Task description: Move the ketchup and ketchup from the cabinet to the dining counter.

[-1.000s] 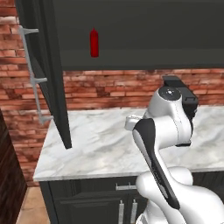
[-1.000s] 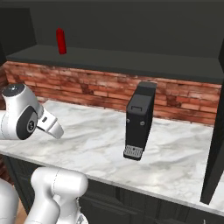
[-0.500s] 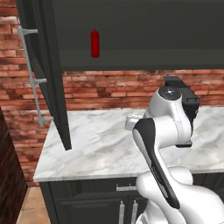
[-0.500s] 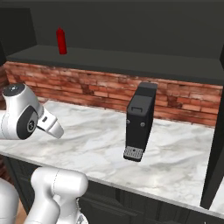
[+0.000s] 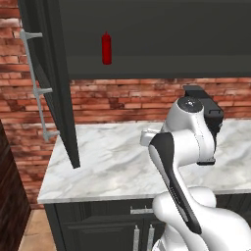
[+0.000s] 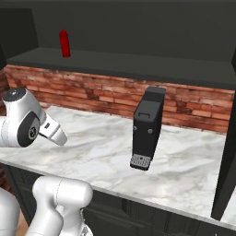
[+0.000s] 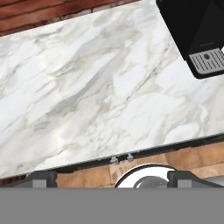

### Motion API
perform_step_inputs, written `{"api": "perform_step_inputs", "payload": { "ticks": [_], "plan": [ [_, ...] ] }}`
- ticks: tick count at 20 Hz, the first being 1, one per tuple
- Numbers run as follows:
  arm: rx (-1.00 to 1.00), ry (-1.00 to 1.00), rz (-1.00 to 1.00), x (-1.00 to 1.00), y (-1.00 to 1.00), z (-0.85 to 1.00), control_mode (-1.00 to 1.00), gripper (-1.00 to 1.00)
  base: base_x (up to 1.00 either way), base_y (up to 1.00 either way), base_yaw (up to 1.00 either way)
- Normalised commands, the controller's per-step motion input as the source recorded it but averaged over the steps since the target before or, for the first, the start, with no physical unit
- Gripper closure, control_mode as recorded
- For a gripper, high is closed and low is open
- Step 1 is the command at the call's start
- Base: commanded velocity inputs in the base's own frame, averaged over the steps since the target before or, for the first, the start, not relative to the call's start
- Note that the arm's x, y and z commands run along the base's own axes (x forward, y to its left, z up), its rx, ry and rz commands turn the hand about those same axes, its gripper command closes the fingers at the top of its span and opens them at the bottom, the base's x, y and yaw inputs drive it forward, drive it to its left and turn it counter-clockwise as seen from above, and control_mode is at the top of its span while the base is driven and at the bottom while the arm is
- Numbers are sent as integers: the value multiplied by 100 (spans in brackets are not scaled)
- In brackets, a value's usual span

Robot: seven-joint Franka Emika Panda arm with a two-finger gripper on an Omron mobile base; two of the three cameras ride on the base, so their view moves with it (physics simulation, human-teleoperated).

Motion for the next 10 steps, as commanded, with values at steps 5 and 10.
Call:
{"api": "perform_step_inputs", "payload": {
  "ticks": [5, 10],
  "plan": [
    [-1, -24, 13, -10, 3, 7, -100, -100, 0, 1, 0],
    [-1, -39, 26, -9, 3, 22, -100, -100, 0, 0, 0]
  ]
}}
